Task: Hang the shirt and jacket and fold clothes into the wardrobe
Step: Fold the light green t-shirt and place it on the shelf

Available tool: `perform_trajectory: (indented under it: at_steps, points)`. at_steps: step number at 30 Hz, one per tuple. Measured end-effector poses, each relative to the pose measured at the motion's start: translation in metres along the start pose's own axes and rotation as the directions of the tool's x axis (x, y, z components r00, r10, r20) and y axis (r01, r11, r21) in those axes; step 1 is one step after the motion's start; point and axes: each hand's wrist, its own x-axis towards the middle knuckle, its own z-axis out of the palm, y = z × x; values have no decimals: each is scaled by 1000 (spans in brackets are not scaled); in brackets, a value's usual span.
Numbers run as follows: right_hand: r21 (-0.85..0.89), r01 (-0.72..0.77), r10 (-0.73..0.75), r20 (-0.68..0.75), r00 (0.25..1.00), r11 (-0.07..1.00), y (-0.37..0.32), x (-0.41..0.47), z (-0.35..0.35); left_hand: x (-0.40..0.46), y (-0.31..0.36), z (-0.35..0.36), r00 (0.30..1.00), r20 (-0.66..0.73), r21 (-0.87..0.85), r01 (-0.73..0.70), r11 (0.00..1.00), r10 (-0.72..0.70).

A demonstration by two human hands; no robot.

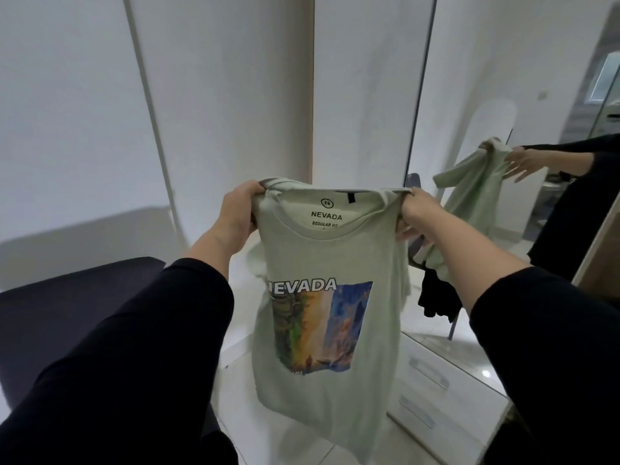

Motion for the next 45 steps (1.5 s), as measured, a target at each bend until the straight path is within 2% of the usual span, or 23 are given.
perform_trajectory:
  at_steps: [4, 7, 10, 13, 15, 17, 19, 21, 24, 28, 36, 41, 45]
  points:
    - [-217, -110, 143, 142, 979, 970, -2, -6, -2, -1, 5, -2, 1000, 4, 48, -6, 999, 5]
    - [-254, -113, 170, 213, 962, 960, 4, -7, 6, -2, 3, -6, 999, -35, 143, -24, 989, 29]
    - [-83, -168, 183, 243, 953, 982, 11, -1, 18, -3, 2, -9, 998, -32, 192, -45, 980, 52]
    - [98, -312, 264, 337, 904, 945, 5, 0, 24, -3, 0, -13, 999, -19, 180, -43, 983, 47]
    - [230, -336, 245, 349, 905, 913, 2, 5, 29, -3, -1, -16, 1000, 3, 166, -31, 986, 31]
    - [431, -302, 171, 317, 933, 850, 0, 7, 36, -1, -3, -19, 1000, 24, 137, -5, 990, 2]
    - [631, -276, 97, 303, 948, 725, -2, 10, 42, 0, -5, -20, 999, 25, 95, 24, 995, -26]
    - [713, -257, 22, 320, 947, 652, -3, 17, 47, 4, -6, -21, 999, -13, 50, 32, 998, -31]
    - [705, -245, -62, 379, 923, 666, -6, 22, 54, 8, -9, -20, 997, -67, -9, 28, 1000, -29]
    - [585, -202, -91, 433, 897, 786, -15, 21, 66, 11, -16, -22, 995, -89, -83, 40, 996, -47]
    - [611, -283, -164, 571, 804, 739, -32, 19, 109, 6, -12, -55, 985, -51, -9, 162, 987, -162]
    - [605, -351, -219, 670, 709, 715, -52, 9, 156, -9, -9, -95, 959, -168, -18, 229, 973, -229]
    - [550, -381, -217, 737, 640, 743, -75, -10, 213, -17, -12, -141, 924, -268, -24, 276, 961, -272]
